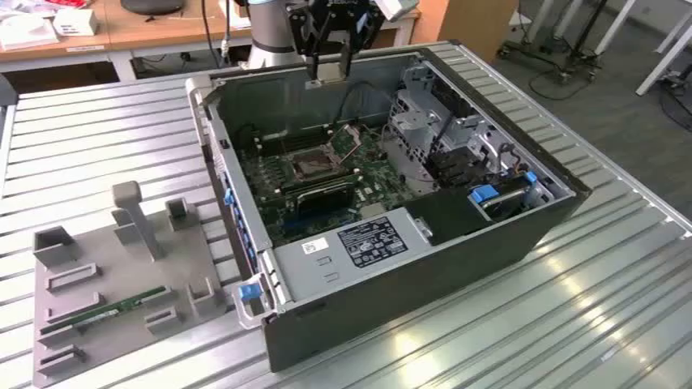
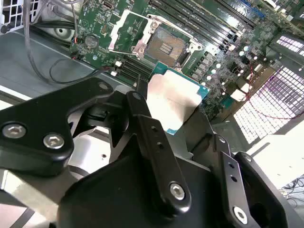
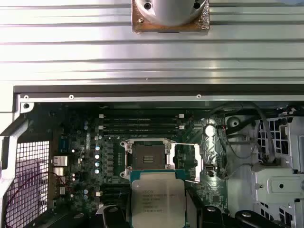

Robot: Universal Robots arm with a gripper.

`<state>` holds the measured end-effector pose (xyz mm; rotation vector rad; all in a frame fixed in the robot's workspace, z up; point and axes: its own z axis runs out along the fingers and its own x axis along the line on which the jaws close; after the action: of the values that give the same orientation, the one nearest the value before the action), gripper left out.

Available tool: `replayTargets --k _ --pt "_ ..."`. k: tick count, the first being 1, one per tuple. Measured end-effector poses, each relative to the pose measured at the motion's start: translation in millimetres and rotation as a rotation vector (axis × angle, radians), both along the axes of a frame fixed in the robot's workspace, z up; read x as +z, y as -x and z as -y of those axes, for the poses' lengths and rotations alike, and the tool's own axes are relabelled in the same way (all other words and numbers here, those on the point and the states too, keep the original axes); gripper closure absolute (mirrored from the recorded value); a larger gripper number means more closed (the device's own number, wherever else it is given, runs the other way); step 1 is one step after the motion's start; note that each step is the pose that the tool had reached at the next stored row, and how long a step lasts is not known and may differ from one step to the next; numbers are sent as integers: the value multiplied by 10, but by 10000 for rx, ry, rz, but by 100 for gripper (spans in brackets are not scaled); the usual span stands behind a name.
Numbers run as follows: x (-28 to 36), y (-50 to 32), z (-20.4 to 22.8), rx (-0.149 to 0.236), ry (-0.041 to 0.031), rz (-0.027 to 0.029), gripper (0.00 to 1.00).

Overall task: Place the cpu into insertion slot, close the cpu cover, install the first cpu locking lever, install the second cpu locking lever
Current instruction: 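Place the cpu into insertion slot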

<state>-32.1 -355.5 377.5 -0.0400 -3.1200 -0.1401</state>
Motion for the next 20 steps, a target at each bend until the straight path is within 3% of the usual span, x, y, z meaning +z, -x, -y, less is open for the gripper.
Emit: replayTargets --k 20 --pt "0 0 0 -9 0 -1 45"
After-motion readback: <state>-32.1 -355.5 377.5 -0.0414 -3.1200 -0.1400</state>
